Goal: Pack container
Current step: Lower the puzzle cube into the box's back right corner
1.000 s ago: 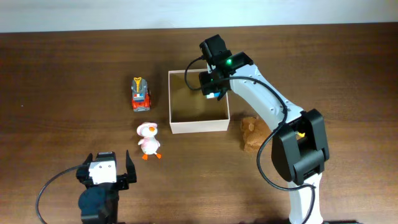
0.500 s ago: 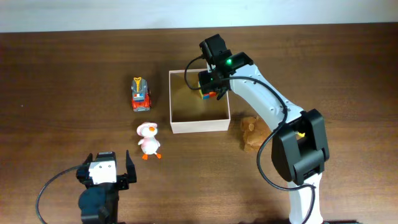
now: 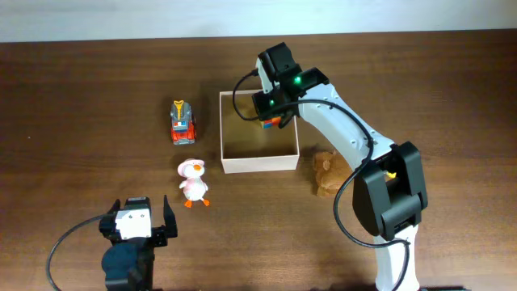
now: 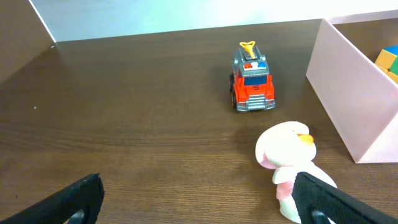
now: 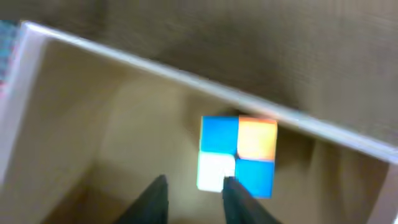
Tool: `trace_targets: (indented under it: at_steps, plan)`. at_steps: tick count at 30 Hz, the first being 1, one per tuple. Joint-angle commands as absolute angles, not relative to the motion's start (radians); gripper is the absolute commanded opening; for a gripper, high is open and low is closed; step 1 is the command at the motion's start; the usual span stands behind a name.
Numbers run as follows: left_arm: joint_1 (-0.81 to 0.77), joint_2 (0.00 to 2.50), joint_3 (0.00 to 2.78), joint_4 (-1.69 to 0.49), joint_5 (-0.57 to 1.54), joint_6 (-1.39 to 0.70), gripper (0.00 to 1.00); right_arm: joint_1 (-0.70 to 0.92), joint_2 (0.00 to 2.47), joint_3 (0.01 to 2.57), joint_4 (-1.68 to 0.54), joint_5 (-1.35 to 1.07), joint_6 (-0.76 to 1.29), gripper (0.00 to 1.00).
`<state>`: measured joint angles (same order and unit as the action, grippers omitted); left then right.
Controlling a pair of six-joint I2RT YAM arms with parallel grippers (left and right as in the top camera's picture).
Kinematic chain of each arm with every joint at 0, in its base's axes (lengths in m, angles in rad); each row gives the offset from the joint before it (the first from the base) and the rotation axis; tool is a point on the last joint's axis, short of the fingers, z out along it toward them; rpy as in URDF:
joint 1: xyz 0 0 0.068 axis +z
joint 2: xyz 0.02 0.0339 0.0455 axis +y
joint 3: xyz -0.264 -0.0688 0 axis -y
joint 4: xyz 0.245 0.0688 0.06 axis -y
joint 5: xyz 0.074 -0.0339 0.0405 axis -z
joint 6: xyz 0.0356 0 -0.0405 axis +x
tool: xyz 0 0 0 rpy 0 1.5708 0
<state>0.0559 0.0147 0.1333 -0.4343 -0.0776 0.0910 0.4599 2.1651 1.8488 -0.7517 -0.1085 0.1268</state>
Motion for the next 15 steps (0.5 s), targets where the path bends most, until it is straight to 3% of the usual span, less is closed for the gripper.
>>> trace_targets:
  at_steps: [1, 15]
  plan:
    - [0.061, 0.011, 0.127, -0.432, -0.067, 0.110, 0.99, 0.466, 2.180, 1.842, -0.700, -0.129, 0.101, 0.27]
    - [0.061, 0.011, 0.127, -0.432, -0.067, 0.110, 0.99, 0.468, 2.292, 1.842, -0.650, -0.211, 0.101, 0.26]
